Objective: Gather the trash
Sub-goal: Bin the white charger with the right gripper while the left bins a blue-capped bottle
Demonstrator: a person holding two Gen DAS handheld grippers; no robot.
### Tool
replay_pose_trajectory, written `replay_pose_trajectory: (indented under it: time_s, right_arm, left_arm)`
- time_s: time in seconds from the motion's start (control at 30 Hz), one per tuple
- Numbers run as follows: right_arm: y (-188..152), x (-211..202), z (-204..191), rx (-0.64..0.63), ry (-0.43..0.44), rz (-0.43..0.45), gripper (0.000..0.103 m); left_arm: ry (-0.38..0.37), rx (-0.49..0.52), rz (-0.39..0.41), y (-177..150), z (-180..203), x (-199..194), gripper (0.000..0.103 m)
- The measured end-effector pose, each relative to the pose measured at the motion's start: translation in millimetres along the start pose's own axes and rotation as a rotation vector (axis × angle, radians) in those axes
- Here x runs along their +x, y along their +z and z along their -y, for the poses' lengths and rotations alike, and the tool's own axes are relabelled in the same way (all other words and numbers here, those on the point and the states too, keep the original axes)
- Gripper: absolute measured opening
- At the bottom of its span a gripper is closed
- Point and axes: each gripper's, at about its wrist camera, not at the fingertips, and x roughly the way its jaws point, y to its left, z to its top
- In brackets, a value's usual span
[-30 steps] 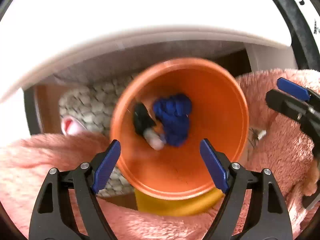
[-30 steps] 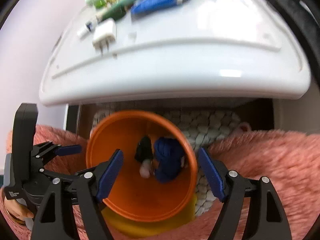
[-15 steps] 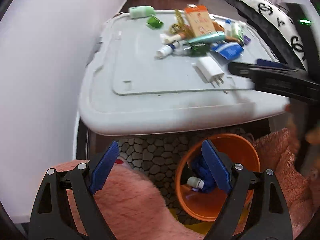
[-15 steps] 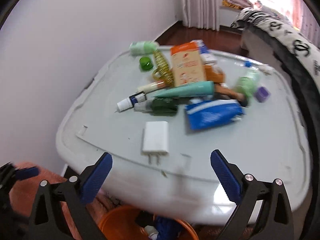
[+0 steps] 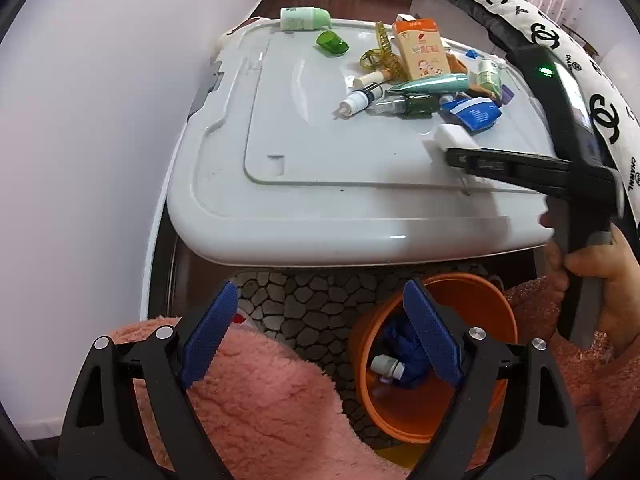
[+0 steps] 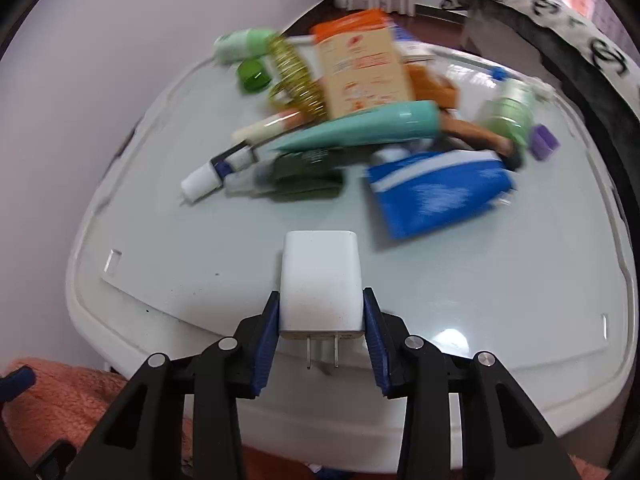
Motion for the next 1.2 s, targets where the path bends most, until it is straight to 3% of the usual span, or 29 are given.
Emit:
replay_pose_trajectory:
  time_s: [0.2,0.47,0.6,0.7,0.77,0.97,1.07,1.1,1.13,1.2]
  right_arm:
    - [-13,-54,38,0.061,0.04,0.101,0.039]
    - [-40,-136,61,0.067,0.086,0.276,0.04]
    - [-47,-154,65,0.07,0.121,0.306,0.04]
    - [-48,-157,67,0.077,0.144,0.303,0.04]
    - [-47,-158,71,0.087,0.152,0.301,0.04]
    - [-46,-156,79,0.105,0.151,0.298,0.04]
    - [-47,-155,83,0.122,0.16,0.291,0.04]
    - [-47,-155,84,0.126,0.156,0.292,0.04]
    - [-47,-154,84,0.128,0.157,0.292,0.04]
    - [-48,-154,85,0.135,0.16,0.289,0.04]
  left_arm:
    - [0.007,0.026,0.028,19,4,2,0.083]
    - [-0.031,0.153,0.145,92,22,39,0.083]
    - [0.052,0.197,0.076,129,27,87,0.083]
    - [0.024,0.197,0.024,149,26,115,0.083]
    - [0.055,0.232,0.002,157,32,132,0.083]
    - [0.042,0.197,-0.007,169,37,153,0.082]
    - [0.006,0.165,0.0,174,37,151,0.05]
    - [0.016,0.166,0.003,174,36,149,0.028]
    - [0.02,0.16,-0.005,175,34,147,0.023]
    - [-0.032,0.13,-0.022,172,28,142,0.023]
